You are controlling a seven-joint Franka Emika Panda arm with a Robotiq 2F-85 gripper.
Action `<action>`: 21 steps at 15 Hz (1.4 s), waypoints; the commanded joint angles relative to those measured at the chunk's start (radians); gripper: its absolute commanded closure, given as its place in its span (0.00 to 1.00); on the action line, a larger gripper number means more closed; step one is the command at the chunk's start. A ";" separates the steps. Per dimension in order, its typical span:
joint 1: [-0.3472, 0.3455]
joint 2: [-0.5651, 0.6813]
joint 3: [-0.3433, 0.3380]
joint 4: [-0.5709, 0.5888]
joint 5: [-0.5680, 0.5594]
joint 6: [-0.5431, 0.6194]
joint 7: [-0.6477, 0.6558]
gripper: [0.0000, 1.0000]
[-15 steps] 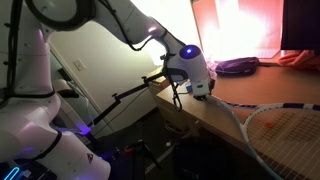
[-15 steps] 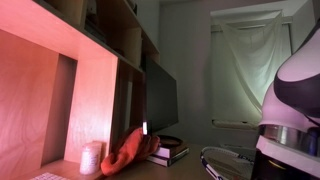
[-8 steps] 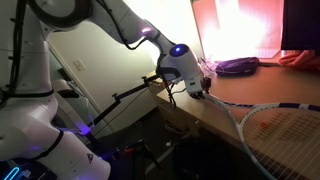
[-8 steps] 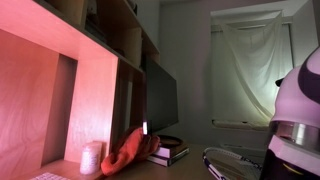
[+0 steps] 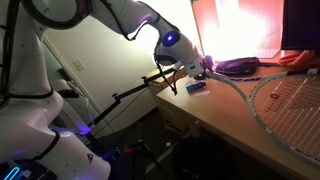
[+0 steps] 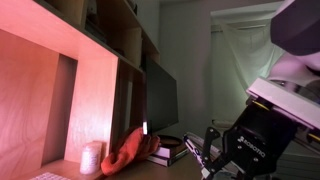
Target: Move the racket to the right side of the desk
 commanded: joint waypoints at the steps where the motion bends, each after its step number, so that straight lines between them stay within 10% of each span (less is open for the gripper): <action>1: -0.090 0.037 0.102 0.042 0.014 0.026 -0.104 0.89; 9: -0.267 0.181 0.221 0.089 0.030 0.048 -0.236 0.89; 18: -0.618 0.330 0.491 0.029 -0.078 0.289 -0.251 0.89; 21: -0.603 0.282 0.431 -0.003 -0.129 0.235 -0.258 0.89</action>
